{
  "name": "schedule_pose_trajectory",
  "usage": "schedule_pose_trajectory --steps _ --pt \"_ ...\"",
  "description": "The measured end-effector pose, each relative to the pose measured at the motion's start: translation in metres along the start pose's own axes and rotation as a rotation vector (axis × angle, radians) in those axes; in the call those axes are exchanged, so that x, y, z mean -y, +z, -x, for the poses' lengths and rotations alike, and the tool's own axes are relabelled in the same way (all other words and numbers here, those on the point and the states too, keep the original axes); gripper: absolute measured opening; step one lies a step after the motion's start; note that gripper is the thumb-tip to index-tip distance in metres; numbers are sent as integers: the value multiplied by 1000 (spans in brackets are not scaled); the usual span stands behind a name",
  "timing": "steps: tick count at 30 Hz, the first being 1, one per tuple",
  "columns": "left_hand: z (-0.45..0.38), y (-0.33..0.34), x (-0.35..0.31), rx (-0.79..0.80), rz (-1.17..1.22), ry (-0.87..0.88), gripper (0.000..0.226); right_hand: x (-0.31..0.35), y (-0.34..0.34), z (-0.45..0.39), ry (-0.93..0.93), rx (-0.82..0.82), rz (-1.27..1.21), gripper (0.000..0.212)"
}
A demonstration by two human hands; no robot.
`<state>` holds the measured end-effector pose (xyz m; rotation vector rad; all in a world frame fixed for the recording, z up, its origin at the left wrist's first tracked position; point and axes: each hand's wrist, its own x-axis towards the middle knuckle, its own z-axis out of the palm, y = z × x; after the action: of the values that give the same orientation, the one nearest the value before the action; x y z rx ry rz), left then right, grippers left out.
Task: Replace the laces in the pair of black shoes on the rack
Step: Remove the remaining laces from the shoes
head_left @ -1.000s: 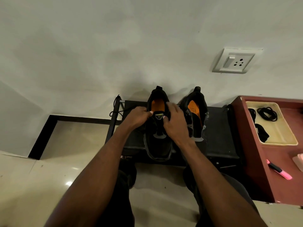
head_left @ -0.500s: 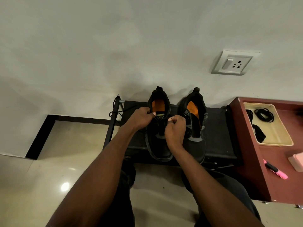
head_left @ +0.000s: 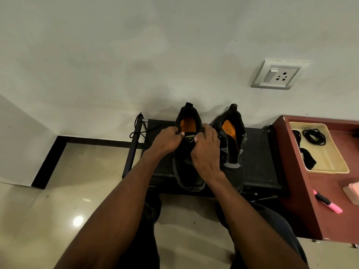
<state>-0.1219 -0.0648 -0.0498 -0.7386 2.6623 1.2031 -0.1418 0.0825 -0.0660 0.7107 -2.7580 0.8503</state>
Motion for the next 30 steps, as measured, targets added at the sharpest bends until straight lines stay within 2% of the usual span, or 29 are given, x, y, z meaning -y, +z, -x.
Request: schedule_pose_trajectory --steps 3,5,6,8,10,11,13,16,19,20,23,25,26,28,30 --pt "0 -2 2 15 -17 8 35 -6 -15 -10 380 -258 -214 13" --pt "1 -1 1 29 -30 16 34 -4 -18 -10 576 -272 -316 14" --pt "1 0 0 29 -41 17 33 -1 -18 -9 592 -256 -280 17" --pt "2 2 -3 18 -69 19 33 3 -13 -4 438 -198 -84 35" --pt "3 1 -4 2 -98 25 32 5 -8 2 166 -77 80 49" --pt "4 1 -4 -5 -104 29 32 3 -4 4 58 -4 139 48" --pt "5 1 -5 -19 -109 35 32 -1 3 7 -39 113 193 35" --pt "5 2 -6 -40 -117 29 34 -3 8 9 -68 127 196 19" --pt "5 1 -5 -40 -114 24 33 -5 0 0 -50 -20 127 11" --pt "5 0 -4 -45 -118 24 34 -7 -7 -4 39 -104 79 10" --pt "6 -4 -3 -52 -132 21 35 -22 -32 -20 476 -339 -67 18" --pt "5 -3 -4 -45 -139 16 34 -32 -41 -25 686 -396 -148 19" --pt "4 -3 -4 -41 -137 14 34 -32 -41 -25 712 -392 -147 21" --pt "3 -1 -5 -39 -131 14 32 -26 -36 -21 582 -336 -66 28" --pt "2 0 -5 -43 -140 17 32 -15 -26 -13 291 -196 43 39"
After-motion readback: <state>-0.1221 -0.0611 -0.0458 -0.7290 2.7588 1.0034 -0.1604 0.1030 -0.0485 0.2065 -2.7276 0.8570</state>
